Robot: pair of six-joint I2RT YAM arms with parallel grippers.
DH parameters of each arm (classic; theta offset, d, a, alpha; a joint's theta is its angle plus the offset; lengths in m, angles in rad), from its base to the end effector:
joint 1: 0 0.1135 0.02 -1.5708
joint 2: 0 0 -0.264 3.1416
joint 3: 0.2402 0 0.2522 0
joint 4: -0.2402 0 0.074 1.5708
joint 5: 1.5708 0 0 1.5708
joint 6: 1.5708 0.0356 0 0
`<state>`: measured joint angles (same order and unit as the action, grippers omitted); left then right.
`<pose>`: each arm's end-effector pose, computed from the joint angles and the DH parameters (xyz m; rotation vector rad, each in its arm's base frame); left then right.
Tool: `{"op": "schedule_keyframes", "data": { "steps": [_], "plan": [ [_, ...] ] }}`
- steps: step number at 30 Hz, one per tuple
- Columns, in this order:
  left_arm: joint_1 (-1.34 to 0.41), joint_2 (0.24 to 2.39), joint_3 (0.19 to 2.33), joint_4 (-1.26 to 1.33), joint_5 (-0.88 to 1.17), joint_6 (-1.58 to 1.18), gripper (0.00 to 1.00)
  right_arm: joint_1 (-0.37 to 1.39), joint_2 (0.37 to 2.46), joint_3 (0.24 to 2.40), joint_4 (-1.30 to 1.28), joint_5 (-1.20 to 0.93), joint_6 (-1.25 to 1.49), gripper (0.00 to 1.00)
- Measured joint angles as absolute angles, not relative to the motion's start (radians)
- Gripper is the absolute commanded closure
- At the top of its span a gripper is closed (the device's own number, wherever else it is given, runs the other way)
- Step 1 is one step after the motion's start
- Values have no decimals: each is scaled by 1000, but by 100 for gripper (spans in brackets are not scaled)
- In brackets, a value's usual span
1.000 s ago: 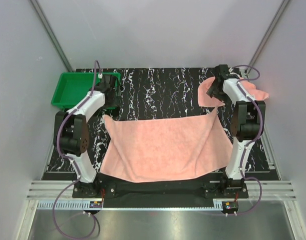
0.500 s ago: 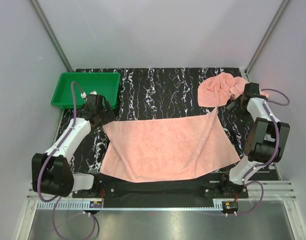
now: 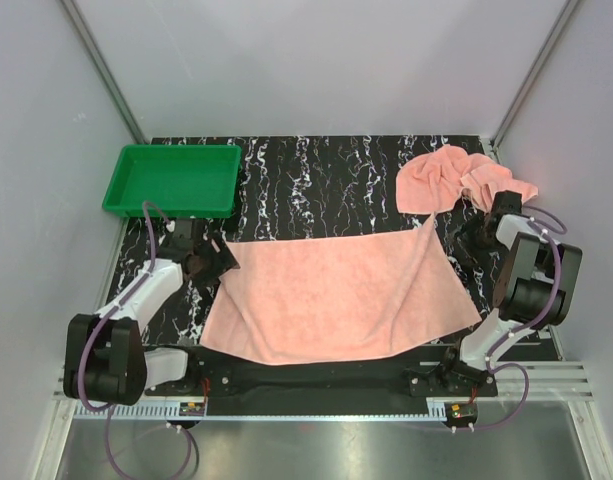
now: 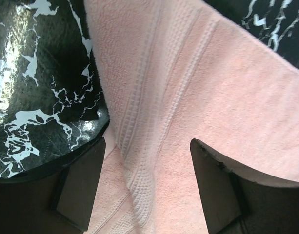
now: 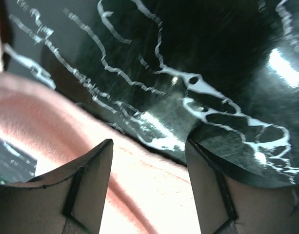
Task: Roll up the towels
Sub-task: Flatten the towel
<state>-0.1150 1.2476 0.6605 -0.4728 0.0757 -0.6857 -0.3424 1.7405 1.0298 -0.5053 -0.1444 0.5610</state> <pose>0.2251 -0.0287 0.1826 -0.7280 2.5757 -0.3658 0.3100 -0.1051 0.1570 1.1869 2.5293 0.2555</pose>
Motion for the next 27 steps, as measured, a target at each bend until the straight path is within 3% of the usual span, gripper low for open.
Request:
{"op": "schedule_keyframes", "data": {
  "steps": [5, 9, 10, 12, 13, 20, 27],
  "plan": [
    [-109, 1201, 661, -473, 98, -678, 25, -312, 1686, 947, -445, -197, 562, 41],
    [-99, 1179, 661, -481, 118, -659, 25, -252, 1669, 904, -431, -238, 571, 61],
    [-95, 1169, 662, -485, 125, -652, 25, -244, 1670, 902, -434, -248, 571, 69],
    [-89, 1152, 667, -497, 133, -643, 25, -237, 1676, 900, -443, -249, 565, 97],
    [-85, 1142, 671, -505, 138, -635, 25, -236, 1682, 899, -450, -250, 567, 100],
    [-67, 1063, 707, -562, 152, -583, 24, -255, 1653, 912, -548, -147, 578, 100],
    [-58, 1055, 712, -597, 164, -557, 25, -440, 1561, 939, -693, 18, 580, 100]
  ]
}}
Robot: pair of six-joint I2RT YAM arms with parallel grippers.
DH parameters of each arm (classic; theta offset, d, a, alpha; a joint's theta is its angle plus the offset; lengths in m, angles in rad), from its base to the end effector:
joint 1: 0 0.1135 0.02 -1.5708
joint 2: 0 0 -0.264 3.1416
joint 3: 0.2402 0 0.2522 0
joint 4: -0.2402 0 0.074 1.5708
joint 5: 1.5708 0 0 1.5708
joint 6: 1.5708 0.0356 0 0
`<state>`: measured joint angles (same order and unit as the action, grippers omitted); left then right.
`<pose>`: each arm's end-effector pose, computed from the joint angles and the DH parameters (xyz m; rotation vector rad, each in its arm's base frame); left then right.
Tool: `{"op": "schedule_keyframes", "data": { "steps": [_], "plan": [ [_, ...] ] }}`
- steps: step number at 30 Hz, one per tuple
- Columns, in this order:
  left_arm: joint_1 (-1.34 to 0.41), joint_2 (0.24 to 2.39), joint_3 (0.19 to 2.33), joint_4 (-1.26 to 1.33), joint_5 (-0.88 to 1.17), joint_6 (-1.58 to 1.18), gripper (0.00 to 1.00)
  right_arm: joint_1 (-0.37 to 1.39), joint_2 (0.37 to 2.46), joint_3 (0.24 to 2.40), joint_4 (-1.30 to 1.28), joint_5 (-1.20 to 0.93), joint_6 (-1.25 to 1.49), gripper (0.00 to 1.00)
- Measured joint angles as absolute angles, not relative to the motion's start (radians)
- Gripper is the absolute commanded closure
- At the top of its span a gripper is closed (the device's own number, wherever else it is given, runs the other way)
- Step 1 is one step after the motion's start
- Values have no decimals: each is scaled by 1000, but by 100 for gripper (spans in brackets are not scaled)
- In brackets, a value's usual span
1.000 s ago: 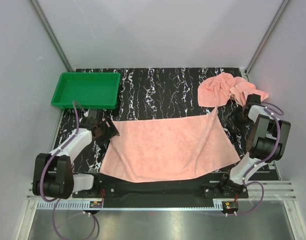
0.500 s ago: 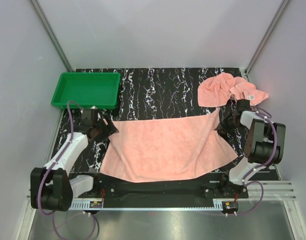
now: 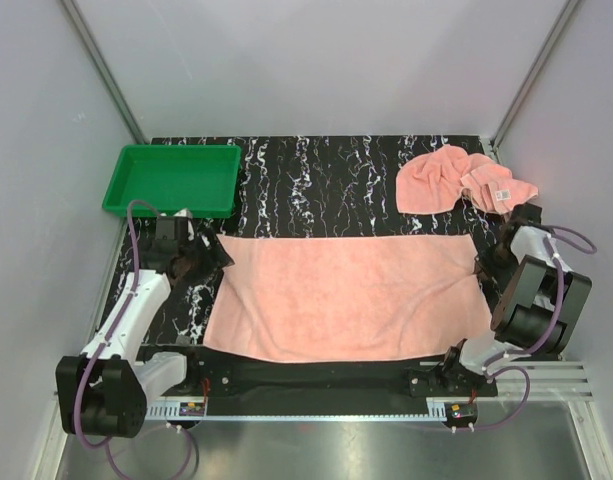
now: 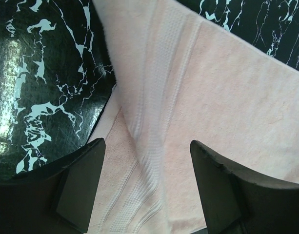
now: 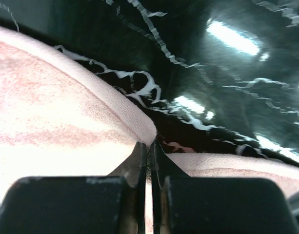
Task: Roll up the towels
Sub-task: Flatten the towel
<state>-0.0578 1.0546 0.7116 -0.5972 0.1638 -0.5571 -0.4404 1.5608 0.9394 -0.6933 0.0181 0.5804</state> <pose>0.2042 -0.0176 0.2291 -0.5643 2.4899 -0.4516 0.2523 -0.1196 0.1776 1.4123 2.5155 -0.0001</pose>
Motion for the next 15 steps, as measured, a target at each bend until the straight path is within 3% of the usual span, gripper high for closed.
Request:
{"op": "schedule_keyframes", "data": {
  "steps": [15],
  "plan": [
    [-58, 1079, 712, -608, 188, -550, 25, -553, 1664, 995, -720, 81, 556, 100]
  ]
}}
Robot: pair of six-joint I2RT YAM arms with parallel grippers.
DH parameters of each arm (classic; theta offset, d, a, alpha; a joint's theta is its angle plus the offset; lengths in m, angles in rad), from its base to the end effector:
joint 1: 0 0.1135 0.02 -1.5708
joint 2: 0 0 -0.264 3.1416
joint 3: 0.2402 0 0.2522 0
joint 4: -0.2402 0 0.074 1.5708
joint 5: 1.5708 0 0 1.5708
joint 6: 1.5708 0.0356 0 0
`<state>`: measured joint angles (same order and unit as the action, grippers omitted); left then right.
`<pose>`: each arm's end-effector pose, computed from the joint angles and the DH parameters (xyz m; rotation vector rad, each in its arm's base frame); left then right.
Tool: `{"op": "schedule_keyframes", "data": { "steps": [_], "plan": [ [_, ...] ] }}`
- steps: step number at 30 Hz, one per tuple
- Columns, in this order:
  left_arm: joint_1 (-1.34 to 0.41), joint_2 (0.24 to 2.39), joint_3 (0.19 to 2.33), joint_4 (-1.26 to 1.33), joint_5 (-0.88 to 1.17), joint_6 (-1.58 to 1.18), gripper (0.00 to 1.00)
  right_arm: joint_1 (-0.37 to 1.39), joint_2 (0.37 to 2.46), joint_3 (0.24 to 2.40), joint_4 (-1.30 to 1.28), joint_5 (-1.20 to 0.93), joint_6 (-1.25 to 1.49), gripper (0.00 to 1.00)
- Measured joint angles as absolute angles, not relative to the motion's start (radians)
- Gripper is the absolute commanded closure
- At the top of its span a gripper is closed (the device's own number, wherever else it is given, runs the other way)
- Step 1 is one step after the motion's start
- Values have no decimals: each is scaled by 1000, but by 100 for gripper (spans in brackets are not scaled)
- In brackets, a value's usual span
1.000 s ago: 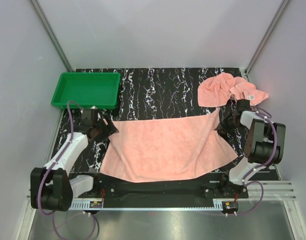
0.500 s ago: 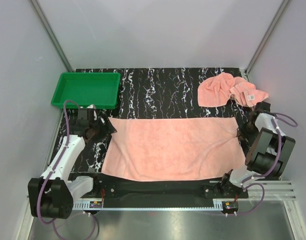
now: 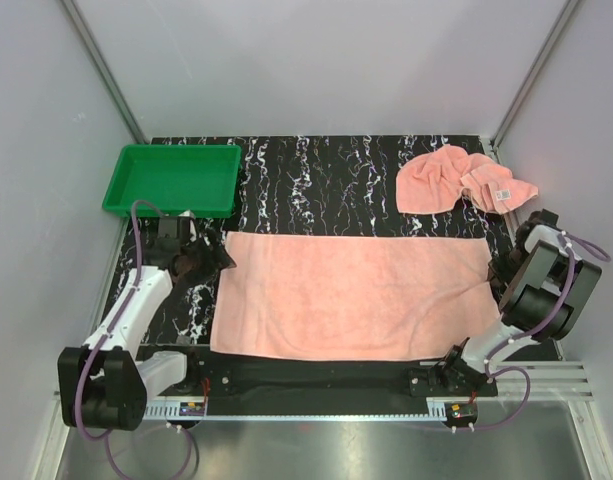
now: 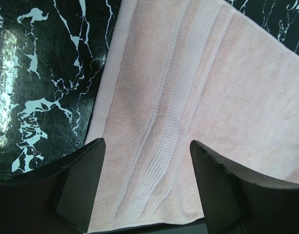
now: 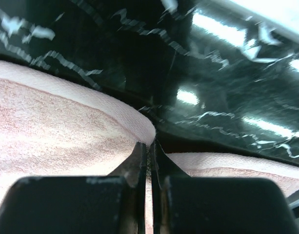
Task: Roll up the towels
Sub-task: Flatten the towel
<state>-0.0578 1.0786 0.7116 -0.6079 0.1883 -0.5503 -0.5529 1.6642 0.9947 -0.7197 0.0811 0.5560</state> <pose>0.2058 -0.0186 0.2241 -0.5582 2.5288 -0.4712 0.2484 -0.1567 0.1637 1.5664 2.5087 -0.1196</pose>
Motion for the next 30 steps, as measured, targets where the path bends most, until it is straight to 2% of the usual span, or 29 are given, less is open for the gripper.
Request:
{"op": "schedule_keyframes", "data": {
  "steps": [3, 4, 6, 7, 8, 9, 11, 21, 26, 30],
  "plan": [
    [-58, 1107, 713, -608, 189, -550, 25, -596, 1679, 1005, -716, 74, 556, 100],
    [-58, 1115, 714, -608, 189, -550, 25, -606, 1688, 1015, -713, 67, 556, 93],
    [-58, 1127, 721, -611, 188, -550, 25, -612, 1704, 1025, -695, 41, 557, 70],
    [-58, 1131, 725, -611, 188, -550, 25, -611, 1711, 1025, -683, 23, 556, 54],
    [-58, 1137, 732, -611, 188, -550, 25, -606, 1715, 1024, -673, 3, 554, 20],
    [-58, 1144, 739, -610, 188, -550, 25, -601, 1717, 1022, -665, -15, 556, 11],
    [-58, 1161, 751, -606, 188, -550, 25, -580, 1703, 1021, -650, -41, 544, 7],
    [-58, 1295, 817, -582, 174, -547, 27, -507, 1607, 1022, -660, -10, 540, 8],
    [-58, 1401, 909, -571, 145, -547, 28, -403, 1534, 1053, -638, 67, 540, 8],
    [-66, 1474, 984, -567, 110, -542, 31, -395, 1539, 1092, -620, 67, 534, 8]
  ]
}}
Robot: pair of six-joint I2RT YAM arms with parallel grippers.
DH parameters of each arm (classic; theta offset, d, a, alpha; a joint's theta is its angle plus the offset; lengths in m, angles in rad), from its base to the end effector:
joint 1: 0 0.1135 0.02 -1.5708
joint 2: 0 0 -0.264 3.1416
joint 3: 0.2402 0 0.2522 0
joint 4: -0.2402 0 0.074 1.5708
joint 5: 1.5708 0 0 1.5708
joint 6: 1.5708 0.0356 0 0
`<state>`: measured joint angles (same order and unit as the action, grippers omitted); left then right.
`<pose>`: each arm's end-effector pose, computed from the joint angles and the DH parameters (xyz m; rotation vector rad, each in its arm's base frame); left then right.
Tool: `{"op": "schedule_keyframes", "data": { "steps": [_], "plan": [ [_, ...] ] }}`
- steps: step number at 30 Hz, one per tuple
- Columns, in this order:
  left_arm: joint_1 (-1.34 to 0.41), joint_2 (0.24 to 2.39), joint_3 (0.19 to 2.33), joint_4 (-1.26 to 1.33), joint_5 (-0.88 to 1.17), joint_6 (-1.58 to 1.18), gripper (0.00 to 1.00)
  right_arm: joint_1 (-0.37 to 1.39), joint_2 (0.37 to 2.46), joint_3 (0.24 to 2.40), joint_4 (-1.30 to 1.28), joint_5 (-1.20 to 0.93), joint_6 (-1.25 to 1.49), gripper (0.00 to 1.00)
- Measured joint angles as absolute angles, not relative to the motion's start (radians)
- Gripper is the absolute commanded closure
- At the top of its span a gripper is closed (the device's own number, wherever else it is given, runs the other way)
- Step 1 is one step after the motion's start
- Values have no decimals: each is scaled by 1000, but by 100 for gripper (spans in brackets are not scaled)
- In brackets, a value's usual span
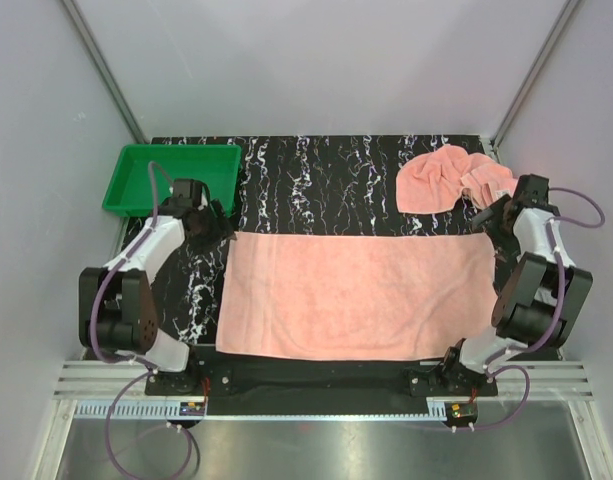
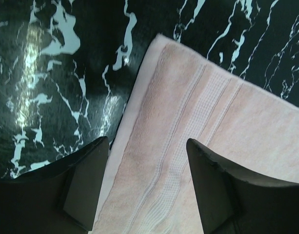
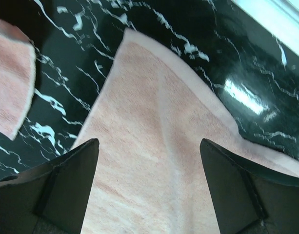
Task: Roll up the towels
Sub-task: Flatten the towel, then fold the towel
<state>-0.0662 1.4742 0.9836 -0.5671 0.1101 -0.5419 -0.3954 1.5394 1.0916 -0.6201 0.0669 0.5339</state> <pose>0.2917 -0.0233 0.2185 -0.5900 2.5971 -0.3492 0.2863 -0.1221 0.2294 1.2011 2.3456 -0.0411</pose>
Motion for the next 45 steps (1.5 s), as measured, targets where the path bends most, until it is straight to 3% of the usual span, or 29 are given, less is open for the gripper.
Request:
{"op": "schedule_keyframes", "data": {
  "steps": [8, 19, 21, 25, 26, 29, 36, 39, 45],
  "plan": [
    [-97, 1636, 1073, -568, 50, -521, 34, -399, 1753, 1298, -626, 62, 500, 8],
    [-172, 1836, 1193, -583, -48, -503, 40, -399, 1862, 1343, -626, 56, 488, 10],
    [-171, 1857, 1211, -595, -61, -501, 43, -399, 1863, 1343, -626, 49, 487, 11],
    [-170, 1886, 1246, -594, -77, -499, 63, -400, 1866, 1343, -625, 36, 485, 16],
    [-170, 1891, 1251, -592, -79, -499, 74, -400, 1868, 1343, -625, 35, 485, 18],
    [-170, 1895, 1253, -582, -80, -498, 87, -400, 1878, 1342, -619, 32, 483, 23],
    [-170, 1895, 1252, -577, -78, -497, 88, -400, 1963, 1351, -619, 36, 483, 38],
    [-170, 1893, 1246, -570, -78, -498, 88, -400, 1967, 1359, -614, 36, 481, 40],
    [-170, 1885, 1235, -558, -75, -498, 92, -400, 1971, 1356, -618, 45, 475, 65]
  ]
}}
